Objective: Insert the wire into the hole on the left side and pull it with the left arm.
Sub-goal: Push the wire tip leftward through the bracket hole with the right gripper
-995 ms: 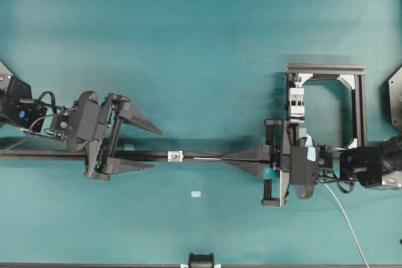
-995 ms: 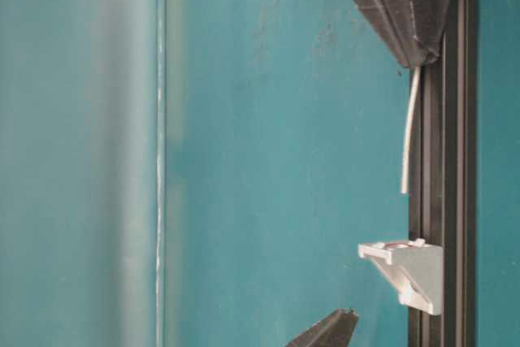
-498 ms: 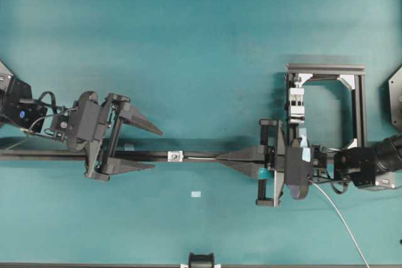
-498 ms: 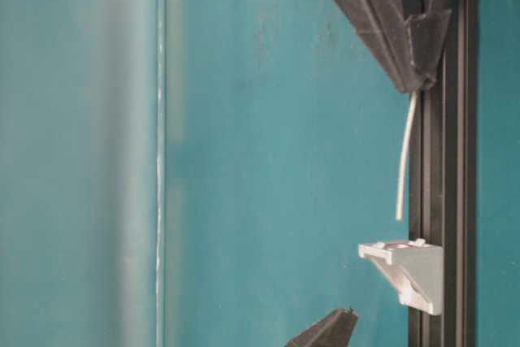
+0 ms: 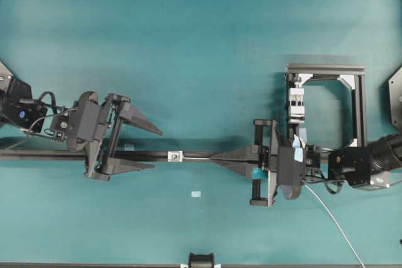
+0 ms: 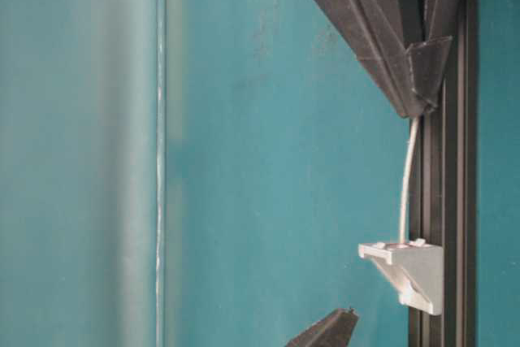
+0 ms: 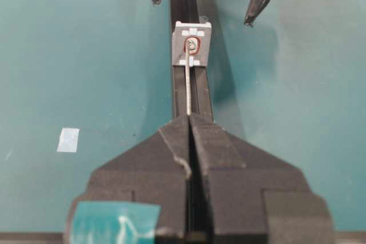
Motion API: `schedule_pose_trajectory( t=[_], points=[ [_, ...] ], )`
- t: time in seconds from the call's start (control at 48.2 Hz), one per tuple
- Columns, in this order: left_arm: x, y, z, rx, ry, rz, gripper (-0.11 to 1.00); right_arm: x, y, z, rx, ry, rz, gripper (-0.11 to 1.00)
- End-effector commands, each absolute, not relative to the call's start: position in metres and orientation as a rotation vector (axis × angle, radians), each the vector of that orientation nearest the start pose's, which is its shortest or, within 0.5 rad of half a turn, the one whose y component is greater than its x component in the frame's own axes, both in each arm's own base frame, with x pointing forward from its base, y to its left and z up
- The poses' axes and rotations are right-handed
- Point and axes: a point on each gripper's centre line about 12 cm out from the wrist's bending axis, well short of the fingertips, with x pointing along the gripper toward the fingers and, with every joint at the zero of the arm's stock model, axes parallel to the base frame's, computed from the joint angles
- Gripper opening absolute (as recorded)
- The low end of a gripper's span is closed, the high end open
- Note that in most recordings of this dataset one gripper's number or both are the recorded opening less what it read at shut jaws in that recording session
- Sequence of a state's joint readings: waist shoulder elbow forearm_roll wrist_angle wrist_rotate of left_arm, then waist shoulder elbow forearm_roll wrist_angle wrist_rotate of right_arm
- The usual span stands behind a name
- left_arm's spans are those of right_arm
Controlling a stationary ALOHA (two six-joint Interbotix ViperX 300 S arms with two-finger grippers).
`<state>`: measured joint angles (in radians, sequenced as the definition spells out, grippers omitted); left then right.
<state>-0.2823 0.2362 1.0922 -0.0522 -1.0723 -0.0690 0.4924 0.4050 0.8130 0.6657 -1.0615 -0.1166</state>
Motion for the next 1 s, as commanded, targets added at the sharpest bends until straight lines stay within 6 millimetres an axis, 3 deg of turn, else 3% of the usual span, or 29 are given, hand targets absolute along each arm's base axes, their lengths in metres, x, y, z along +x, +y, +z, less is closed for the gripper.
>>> schedule_pose_trajectory(
  t=[0.0,0.974],
  points=[
    [0.307,-0.084,0.089,-0.052,0.240,-0.229,0.78,0.363,0.119,0.077,0.125,0.206,-0.110,0.04],
    [0.305,-0.085,0.088,-0.052,0.245,-0.230,0.78,0.374,0.117,0.083,0.123,0.181,-0.108,0.04]
  ],
)
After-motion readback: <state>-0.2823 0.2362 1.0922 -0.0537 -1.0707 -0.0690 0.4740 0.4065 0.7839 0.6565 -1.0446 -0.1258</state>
